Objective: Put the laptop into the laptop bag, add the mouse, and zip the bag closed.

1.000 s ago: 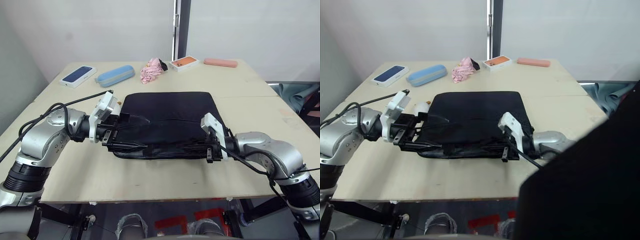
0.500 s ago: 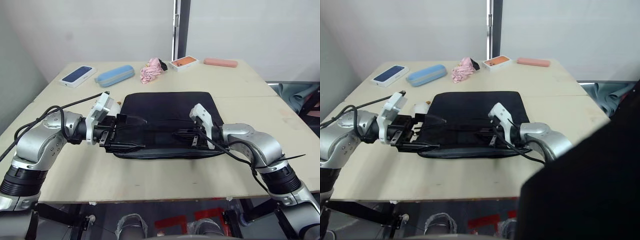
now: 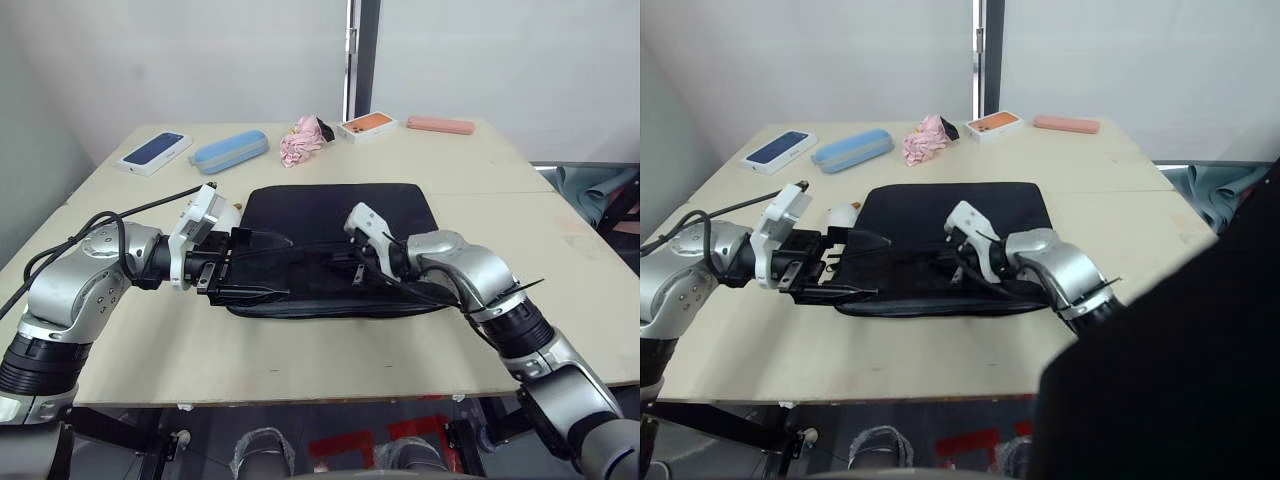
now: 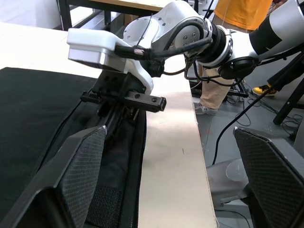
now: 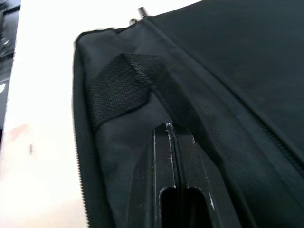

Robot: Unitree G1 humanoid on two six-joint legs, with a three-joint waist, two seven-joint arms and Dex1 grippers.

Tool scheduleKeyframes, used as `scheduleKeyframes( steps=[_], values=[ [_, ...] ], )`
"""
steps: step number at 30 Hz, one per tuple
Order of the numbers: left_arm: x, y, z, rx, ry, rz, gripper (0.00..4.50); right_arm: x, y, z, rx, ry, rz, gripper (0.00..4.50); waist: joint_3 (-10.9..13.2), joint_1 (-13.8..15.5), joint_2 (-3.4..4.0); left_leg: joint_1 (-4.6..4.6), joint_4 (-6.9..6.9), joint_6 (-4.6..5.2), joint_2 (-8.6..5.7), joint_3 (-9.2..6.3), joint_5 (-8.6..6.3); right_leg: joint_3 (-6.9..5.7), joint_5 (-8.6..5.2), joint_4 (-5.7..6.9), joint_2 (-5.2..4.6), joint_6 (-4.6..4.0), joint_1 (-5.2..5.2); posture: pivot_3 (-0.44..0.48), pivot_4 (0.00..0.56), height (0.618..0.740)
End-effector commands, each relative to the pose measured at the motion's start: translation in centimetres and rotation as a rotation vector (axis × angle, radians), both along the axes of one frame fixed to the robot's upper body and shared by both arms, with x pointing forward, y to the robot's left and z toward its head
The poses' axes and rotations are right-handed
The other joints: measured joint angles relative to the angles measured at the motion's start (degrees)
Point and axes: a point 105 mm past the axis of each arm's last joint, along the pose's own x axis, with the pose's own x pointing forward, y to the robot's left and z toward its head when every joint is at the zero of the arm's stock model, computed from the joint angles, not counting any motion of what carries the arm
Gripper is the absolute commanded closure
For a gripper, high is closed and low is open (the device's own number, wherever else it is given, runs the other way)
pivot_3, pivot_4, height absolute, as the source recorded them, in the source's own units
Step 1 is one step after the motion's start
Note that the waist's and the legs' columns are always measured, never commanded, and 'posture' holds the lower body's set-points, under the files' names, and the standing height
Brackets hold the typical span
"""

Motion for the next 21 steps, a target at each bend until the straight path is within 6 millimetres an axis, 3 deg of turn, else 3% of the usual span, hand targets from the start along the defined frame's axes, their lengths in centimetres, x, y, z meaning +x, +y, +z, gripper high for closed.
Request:
scheduleKeyframes(
  steps=[1,7,14,19,21],
  values=[
    [-0.4,0.2,1.0,0.0,-0.046,0.001,0.0,0.3,-0.3,-1.9,-0.113,0.014,0.032,4.46,0.0,0.0,0.0,0.0,0.0,0.0,0.0,-0.01,0.0,-0.01,0.0,0.0,0.0,0.0,0.0,0.0,0.15,0.74],
    [-0.4,0.3,1.0,0.0,-0.048,0.009,0.0,1.5,-1.4,-4.4,-0.229,0.058,0.001,4.46,-0.05,-0.18,-0.03,0.13,0.14,0.0,0.0,-0.01,0.0,0.05,0.0,0.24,-0.01,0.0,0.05,0.0,0.15,0.74],
    [-0.3,1.1,1.0,-0.008,-0.039,0.05,0.0,1.9,-1.0,-3.7,-0.19,0.062,0.0,4.46,-0.06,-0.03,-0.03,0.6,0.19,-0.03,-0.02,0.0,-0.02,0.2,0.01,0.8,-0.01,-0.02,0.15,0.0,0.15,0.74],
    [1.1,3.9,1.6,-0.07,-0.02,0.187,0.0,1.9,-1.1,-3.7,-0.179,0.082,0.0,4.46,-0.06,-0.01,-0.03,0.65,0.16,-0.03,-0.02,-0.01,-0.02,0.22,0.03,0.87,0.02,-0.04,0.14,0.0,0.15,0.74],
    [3.0,6.3,1.5,-0.143,0.024,0.334,0.0,1.8,-1.2,-3.7,-0.179,0.085,-0.002,4.46,-0.06,0.02,-0.03,0.66,0.16,-0.03,-0.02,0.0,-0.02,0.24,0.02,0.87,0.02,-0.04,0.14,0.0,0.15,0.74]
  ],
)
